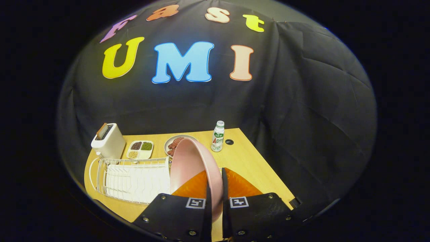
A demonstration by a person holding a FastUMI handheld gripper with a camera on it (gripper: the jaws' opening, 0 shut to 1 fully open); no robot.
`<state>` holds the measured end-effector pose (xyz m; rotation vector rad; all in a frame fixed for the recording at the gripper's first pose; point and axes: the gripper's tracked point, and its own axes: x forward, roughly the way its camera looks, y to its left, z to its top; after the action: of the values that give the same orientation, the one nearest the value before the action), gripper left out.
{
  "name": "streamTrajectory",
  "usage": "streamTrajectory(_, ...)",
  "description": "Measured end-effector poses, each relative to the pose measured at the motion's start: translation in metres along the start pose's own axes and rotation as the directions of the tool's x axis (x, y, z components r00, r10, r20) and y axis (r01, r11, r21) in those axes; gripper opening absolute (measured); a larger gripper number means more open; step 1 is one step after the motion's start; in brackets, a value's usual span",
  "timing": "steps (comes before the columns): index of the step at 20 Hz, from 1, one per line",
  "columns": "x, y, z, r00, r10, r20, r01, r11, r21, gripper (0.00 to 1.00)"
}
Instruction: Take the plate from the dish rack, then take the spoon from the basket and place it into the plate.
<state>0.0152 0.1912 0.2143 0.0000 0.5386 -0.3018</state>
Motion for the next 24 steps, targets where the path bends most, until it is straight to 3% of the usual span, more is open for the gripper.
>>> streamTrajectory(7, -0.003, -0.004, -0.048, 0.973, 0.227, -0.042, -0.225, 0.974, 0.037, 0.12)
streamTrajectory(11, 0.0, -0.003, -0.089, 0.913, 0.395, -0.103, -0.376, 0.912, 0.162, 0.12)
streamTrajectory(15, 0.011, -0.013, -0.134, 0.866, 0.471, -0.17, -0.447, 0.88, 0.16, 0.12)
streamTrajectory(19, 0.022, -0.003, -0.18, 0.774, 0.589, -0.232, -0.536, 0.805, 0.253, 0.12)
streamTrajectory(24, 0.048, 0.006, -0.237, 0.711, 0.624, -0.324, -0.517, 0.776, 0.361, 0.12)
